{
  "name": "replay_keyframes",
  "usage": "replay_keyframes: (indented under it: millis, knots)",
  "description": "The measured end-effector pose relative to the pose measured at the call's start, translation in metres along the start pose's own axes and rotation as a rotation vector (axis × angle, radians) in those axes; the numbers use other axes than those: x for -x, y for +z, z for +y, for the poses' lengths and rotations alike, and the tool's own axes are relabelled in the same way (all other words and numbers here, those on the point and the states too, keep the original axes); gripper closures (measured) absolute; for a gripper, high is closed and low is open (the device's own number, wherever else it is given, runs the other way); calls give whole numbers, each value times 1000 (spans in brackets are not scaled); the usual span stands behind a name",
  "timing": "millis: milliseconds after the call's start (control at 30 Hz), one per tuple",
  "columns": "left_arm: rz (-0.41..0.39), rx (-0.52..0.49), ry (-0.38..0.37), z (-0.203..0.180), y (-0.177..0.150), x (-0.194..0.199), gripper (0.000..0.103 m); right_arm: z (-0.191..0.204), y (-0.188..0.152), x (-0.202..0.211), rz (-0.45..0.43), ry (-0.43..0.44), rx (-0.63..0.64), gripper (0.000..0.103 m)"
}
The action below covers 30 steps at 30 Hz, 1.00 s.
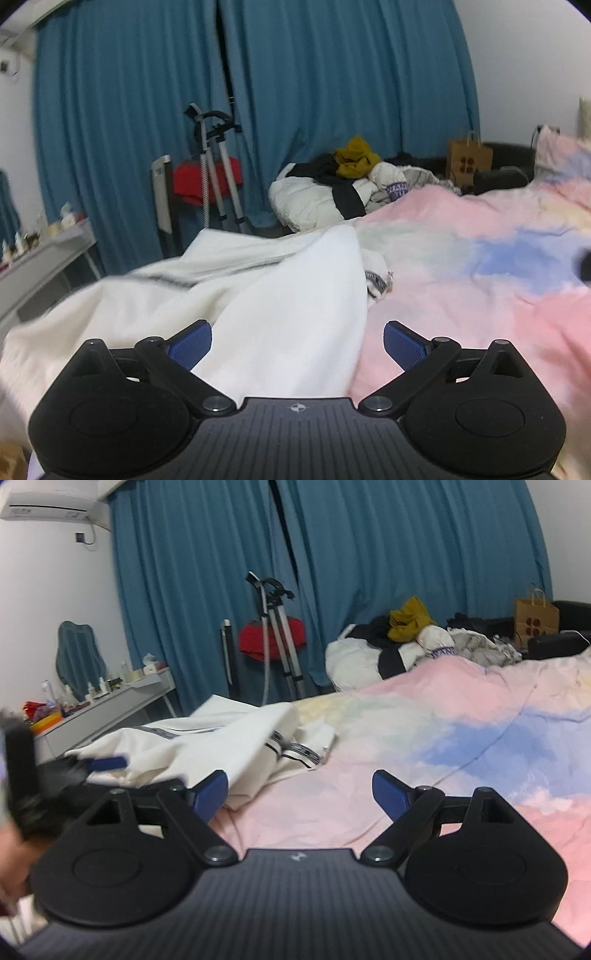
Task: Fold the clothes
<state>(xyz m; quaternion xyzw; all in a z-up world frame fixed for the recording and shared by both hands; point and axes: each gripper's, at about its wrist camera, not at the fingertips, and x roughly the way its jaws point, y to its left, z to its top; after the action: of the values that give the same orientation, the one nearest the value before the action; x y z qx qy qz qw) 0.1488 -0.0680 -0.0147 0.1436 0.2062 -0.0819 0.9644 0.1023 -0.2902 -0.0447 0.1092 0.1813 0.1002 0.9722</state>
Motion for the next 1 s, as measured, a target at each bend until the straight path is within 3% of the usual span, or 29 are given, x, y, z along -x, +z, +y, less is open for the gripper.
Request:
replay_keyframes:
  millis: [167, 367, 467, 500, 533, 600, 733, 1000]
  knots:
    - [2, -119, 53, -30, 30, -79, 4, -19, -4, -16, 17, -35, -42, 16]
    - [108, -142, 110, -53, 44, -157, 24, -42, -11, -39, 56, -51, -112, 16]
    - [69, -142, 122, -59, 47, -162, 58, -48, -14, -48, 77, -49, -147, 16]
    - [64, -124, 125, -59, 50, -159, 77, -50, -14, -51, 83, -47, -155, 16]
    - [62, -104, 121, -58, 52, -154, 87, -51, -15, -54, 89, -45, -164, 16]
    - [48, -94, 95, -52, 56, -139, 94, -51, -16, -54, 90, -46, -165, 16]
    - [3, -78, 51, -40, 62, -94, 96, -50, -15, -52, 86, -49, -162, 16]
    - [-91, -56, -38, -20, 42, 40, 97, -48, -10, -38, 61, -54, -165, 16]
